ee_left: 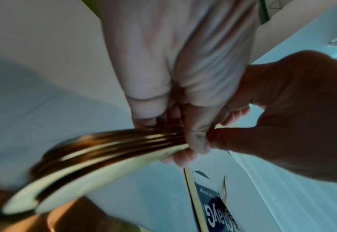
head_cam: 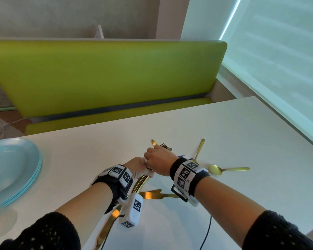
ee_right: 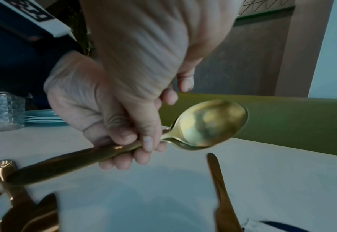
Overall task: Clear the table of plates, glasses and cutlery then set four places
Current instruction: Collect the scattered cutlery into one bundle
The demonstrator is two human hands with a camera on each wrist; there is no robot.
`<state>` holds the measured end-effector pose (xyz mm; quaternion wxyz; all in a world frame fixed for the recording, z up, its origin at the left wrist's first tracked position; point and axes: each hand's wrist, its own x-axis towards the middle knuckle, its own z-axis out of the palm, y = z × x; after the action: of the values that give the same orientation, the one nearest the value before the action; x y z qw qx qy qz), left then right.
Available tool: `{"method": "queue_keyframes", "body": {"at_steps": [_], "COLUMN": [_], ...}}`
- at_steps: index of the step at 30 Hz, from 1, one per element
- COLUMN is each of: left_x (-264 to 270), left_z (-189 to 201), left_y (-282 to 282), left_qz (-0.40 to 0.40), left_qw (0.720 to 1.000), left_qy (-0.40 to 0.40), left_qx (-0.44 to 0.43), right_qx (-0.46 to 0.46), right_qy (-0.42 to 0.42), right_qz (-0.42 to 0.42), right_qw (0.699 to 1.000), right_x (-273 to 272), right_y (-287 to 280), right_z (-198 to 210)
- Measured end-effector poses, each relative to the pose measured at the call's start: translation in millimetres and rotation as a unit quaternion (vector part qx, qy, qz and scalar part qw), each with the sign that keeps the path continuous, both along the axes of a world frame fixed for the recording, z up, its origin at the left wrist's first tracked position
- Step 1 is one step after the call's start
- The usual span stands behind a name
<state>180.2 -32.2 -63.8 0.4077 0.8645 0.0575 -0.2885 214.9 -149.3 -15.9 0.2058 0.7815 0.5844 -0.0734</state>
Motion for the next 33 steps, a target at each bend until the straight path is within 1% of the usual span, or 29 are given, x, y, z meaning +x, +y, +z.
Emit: {"method": "queue_keyframes", "body": {"at_steps": [2, 4, 6, 8, 9, 11, 13, 16, 18, 20, 22, 24, 27, 33], "left_x": [1.5, 2.6, 4.9, 6.8, 7.7, 10.2, 12.1, 14.6, 16.2, 18.3, 20.0, 22.1, 24.2, 25.2], "left_z": [-2.8, -6.0, -10.1, -14.6, -16.5, -20.6, -23.2, -23.7, -23.2, -24.5, -24.7, -25.4, -25.9, -26.2], "left_y": [-0.5, -2.0, -2.2, -1.2, -0.5, 1.6, 4.0, 7.0, 7.5, 7.5, 7.2, 7.3, 6.8, 6.4], "left_qz": [0.013, 0.046, 0.087, 0.129, 0.149, 0.183, 0.202, 0.215, 0.227, 0.242, 0.258, 0.265, 0.258, 0.279], "left_qw": [1.000, 0.998, 0.994, 0.987, 0.984, 0.976, 0.971, 0.967, 0.963, 0.959, 0.952, 0.947, 0.948, 0.943], "left_qy": [-0.009, -0.019, -0.020, -0.020, -0.015, -0.010, -0.004, 0.003, 0.007, 0.012, 0.019, 0.025, 0.025, 0.018], "left_qx": [-0.014, -0.037, -0.069, -0.091, -0.099, -0.118, -0.128, -0.136, -0.142, -0.144, -0.160, -0.180, -0.183, -0.182], "right_qx": [0.011, 0.059, 0.127, 0.179, 0.170, 0.154, 0.131, 0.065, 0.028, 0.002, -0.011, -0.008, 0.008, 0.014], "right_qy": [-0.012, -0.027, 0.013, 0.077, 0.086, 0.071, 0.050, 0.010, -0.011, -0.012, -0.012, -0.022, -0.033, -0.019], "right_qz": [0.001, -0.019, -0.061, -0.119, -0.172, -0.276, -0.363, -0.455, -0.493, -0.514, -0.516, -0.505, -0.484, -0.451], "right_qw": [1.000, 0.998, 0.990, 0.974, 0.966, 0.946, 0.921, 0.888, 0.869, 0.858, 0.856, 0.863, 0.875, 0.892], "right_x": [2.6, 7.0, 14.0, 23.3, 29.7, 44.1, 56.6, 67.9, 72.9, 74.4, 76.2, 76.1, 76.7, 77.3], "right_y": [-0.6, -4.8, -10.8, -20.2, -26.5, -47.0, -69.3, -97.1, -110.2, -117.1, -120.3, -120.2, -119.1, -111.5], "right_z": [-1.0, -6.4, -13.6, -11.7, -9.8, -10.6, -15.7, -27.3, -34.3, -39.7, -46.3, -50.2, -49.8, -44.0]}}
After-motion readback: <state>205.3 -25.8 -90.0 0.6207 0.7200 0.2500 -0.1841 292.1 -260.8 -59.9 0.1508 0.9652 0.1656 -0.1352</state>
